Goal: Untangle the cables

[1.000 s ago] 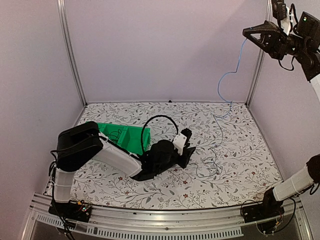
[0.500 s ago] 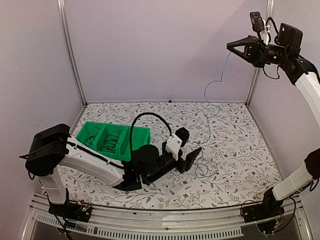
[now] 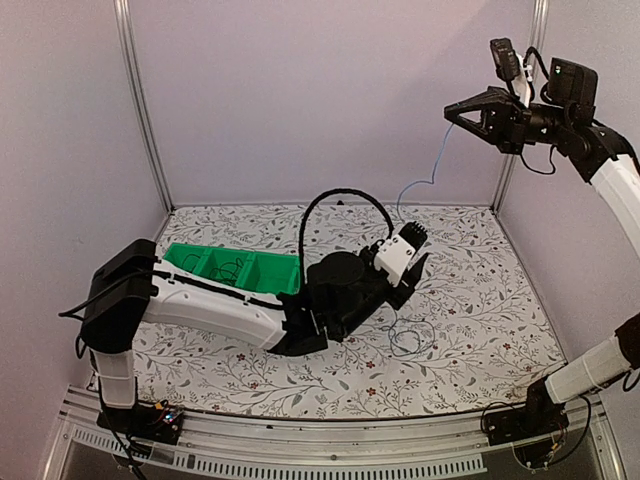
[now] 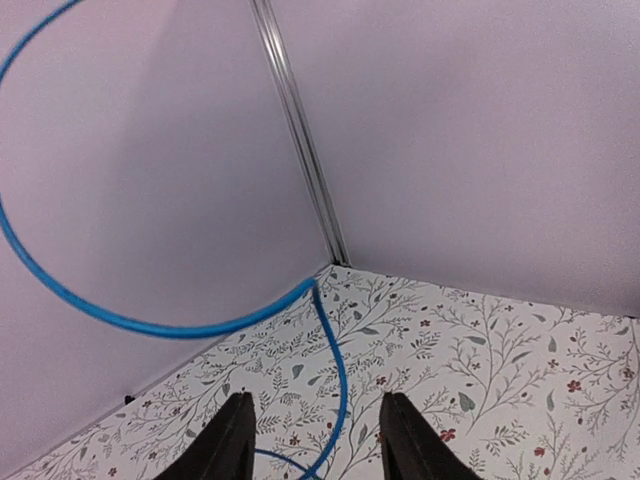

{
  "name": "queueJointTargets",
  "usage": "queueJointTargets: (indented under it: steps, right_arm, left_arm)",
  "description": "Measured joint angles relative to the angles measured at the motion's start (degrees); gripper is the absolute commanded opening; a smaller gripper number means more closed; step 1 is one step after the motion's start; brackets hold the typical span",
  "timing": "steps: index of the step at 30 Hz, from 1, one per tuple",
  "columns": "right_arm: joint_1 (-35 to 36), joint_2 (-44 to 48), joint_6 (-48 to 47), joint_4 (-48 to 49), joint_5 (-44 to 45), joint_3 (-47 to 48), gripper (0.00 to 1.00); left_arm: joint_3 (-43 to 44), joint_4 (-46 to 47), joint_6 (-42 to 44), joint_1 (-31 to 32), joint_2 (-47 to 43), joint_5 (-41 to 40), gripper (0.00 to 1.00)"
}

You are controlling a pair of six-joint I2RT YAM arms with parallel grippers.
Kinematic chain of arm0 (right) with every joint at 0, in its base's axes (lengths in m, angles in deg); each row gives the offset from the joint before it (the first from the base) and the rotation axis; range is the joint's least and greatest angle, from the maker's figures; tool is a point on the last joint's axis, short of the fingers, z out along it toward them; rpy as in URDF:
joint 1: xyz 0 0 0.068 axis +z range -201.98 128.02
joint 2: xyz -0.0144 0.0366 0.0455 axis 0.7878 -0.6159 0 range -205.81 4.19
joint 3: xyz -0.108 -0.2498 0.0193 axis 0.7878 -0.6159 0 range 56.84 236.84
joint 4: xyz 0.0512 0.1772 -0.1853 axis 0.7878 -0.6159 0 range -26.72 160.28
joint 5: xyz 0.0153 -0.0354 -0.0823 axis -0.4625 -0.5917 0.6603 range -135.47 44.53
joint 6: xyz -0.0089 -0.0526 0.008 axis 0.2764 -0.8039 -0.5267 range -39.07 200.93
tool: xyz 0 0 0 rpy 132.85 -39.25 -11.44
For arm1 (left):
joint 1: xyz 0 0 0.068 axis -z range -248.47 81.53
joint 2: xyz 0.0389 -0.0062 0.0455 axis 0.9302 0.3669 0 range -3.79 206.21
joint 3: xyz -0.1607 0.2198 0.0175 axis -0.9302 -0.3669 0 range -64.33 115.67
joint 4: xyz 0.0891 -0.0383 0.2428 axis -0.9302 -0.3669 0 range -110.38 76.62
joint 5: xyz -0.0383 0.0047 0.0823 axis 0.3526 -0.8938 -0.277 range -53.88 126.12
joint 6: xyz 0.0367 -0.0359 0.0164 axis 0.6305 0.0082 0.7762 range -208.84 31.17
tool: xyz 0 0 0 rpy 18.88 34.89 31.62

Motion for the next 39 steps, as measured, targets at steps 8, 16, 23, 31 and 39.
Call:
queueJointTargets:
  steps: [8, 16, 23, 31, 39]
  right_arm:
    - [0.0, 1.7, 0.0, -0.3, 0.8, -1.1, 0.07]
    - [-4.5, 4.3, -1.1, 3.3, 8.3, -23.6, 0.54]
    - [-3.8, 0.2, -6.1, 4.3, 13.6, -46.1, 0.56]
    - [4.6, -11.4, -12.1, 4.6, 18.4, -46.3, 0.5]
    - [12.3, -21.4, -13.9, 4.5, 25.1, -43.9, 0.43]
  left_arm:
    - [3.4, -7.6, 2.9, -0.9, 2.4, -1.0, 0.0]
    - [-0.8, -13.0, 0.9, -1.6, -7.1, -1.0, 0.0]
    - [-0.5, -15.8, -2.3, -4.0, -18.8, -0.7, 0.0]
    - [2.6, -21.2, -3.3, -4.6, -19.9, -0.1, 0.0]
    - [4.5, -24.8, -4.2, -4.6, -20.3, 0.8, 0.0]
